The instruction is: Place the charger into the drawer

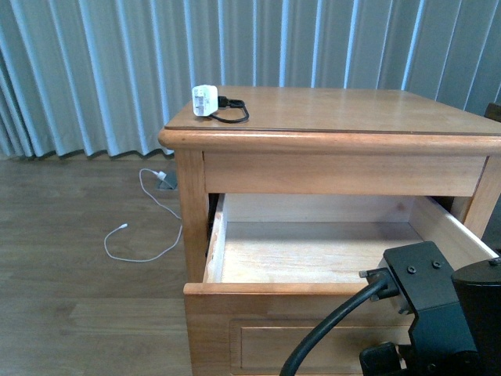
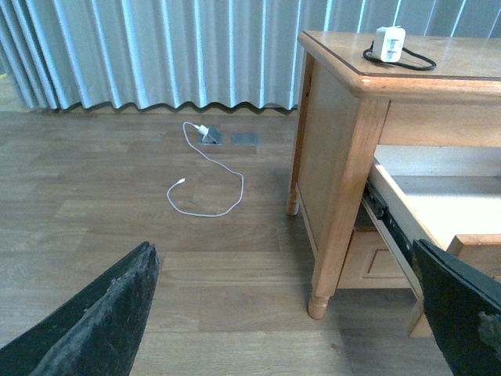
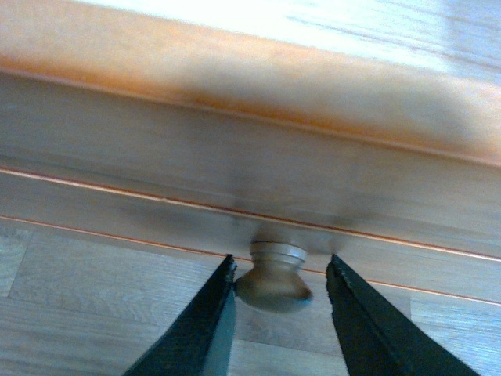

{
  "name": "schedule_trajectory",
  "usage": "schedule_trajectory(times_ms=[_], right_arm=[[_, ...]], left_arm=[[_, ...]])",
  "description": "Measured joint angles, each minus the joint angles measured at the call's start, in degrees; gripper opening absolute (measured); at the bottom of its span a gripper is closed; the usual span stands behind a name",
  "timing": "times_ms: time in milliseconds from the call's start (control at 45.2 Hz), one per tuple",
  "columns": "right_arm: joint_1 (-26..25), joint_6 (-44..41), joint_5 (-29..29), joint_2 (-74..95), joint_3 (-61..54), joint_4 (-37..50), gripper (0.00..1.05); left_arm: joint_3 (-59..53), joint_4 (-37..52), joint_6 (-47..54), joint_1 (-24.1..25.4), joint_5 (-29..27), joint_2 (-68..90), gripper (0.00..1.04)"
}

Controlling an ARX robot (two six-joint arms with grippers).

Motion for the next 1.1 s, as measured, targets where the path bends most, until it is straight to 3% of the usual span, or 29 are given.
schedule_trajectory(times_ms=[243,354,508,663,884,1105], right_arm=[[0.2,1.4,-2.2,-14.6,-5.6,-7.3,0.81],[-2.2,1.5,-4.9,-26.7,-9.3,-14.2,0.98],[-8.9,1.1,-7.9,-40.8,-10.5,-21.9,0.96],[-21.9,-0.3,-14.4,-55.8,-10.5,-28.6,0.96],[-35.3,1.4,-21.5,-62.1,-10.6,-30.6,0.96],[-36.3,2.3,-22.0,-62.5,-10.8,-30.6,0.96]], left_arm=[[0.0,0.0,0.0,0.0,0.0,0.0,0.99],[0.0,0.0,0.0,0.0,0.0,0.0,0.99],[0.0,0.0,0.0,0.0,0.0,0.0,0.99],[0.0,0.0,0.0,0.0,0.0,0.0,0.99],[0.0,0.0,0.0,0.0,0.0,0.0,0.99],[0.0,0.0,0.0,0.0,0.0,0.0,0.99]])
